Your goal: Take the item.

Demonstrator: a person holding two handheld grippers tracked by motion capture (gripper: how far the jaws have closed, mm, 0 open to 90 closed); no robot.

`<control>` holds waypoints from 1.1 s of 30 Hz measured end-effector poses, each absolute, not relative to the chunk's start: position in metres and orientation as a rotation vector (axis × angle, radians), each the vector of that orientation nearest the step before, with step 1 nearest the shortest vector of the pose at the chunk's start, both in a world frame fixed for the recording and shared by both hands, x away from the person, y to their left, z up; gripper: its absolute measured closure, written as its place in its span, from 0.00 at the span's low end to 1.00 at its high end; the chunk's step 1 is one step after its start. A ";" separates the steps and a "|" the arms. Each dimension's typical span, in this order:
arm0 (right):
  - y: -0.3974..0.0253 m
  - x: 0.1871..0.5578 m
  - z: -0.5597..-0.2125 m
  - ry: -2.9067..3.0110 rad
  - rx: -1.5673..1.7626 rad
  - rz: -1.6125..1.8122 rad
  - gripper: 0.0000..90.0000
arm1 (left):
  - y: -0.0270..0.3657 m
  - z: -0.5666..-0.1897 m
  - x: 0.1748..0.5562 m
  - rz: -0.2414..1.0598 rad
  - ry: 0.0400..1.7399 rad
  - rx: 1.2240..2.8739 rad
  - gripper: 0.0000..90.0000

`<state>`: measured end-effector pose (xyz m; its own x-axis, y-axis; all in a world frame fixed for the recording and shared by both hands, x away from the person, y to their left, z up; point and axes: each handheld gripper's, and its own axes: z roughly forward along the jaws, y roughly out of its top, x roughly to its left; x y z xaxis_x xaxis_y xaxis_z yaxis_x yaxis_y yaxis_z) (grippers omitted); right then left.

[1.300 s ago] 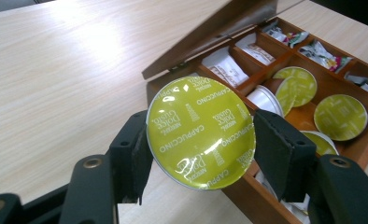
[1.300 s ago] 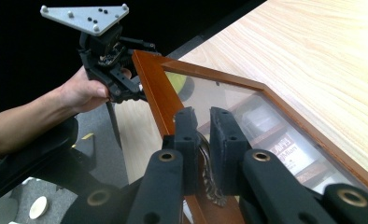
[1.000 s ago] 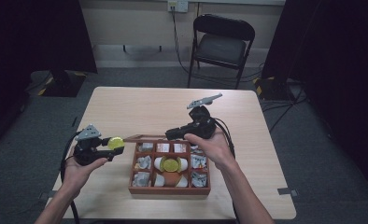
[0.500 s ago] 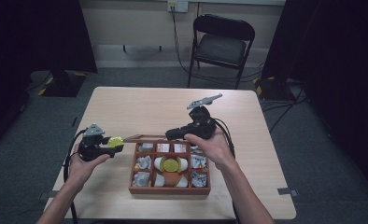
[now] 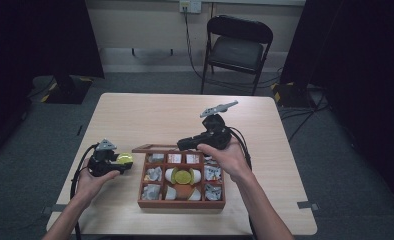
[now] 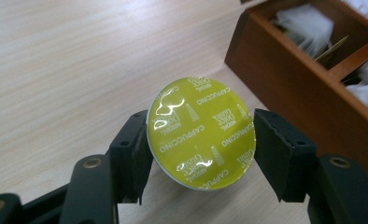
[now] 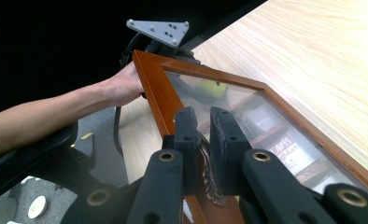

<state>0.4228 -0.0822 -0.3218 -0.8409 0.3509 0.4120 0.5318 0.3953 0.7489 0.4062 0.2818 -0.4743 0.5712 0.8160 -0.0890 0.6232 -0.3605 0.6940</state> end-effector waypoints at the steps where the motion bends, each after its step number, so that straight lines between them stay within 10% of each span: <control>1: -0.082 0.423 -0.322 -2.462 -0.788 -1.428 0.91 | 0.282 -0.476 0.407 0.355 1.152 2.110 0.45; 33: -0.082 0.423 -0.322 -2.472 -0.778 -1.434 0.91 | 0.294 -0.469 0.389 0.349 1.135 2.057 0.18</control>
<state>0.4226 -0.0823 -0.3217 -0.8471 0.3482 0.4015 0.5214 0.3984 0.7546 0.3886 0.2942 -0.4691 0.5701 0.8138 -0.1129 0.6101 -0.3272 0.7216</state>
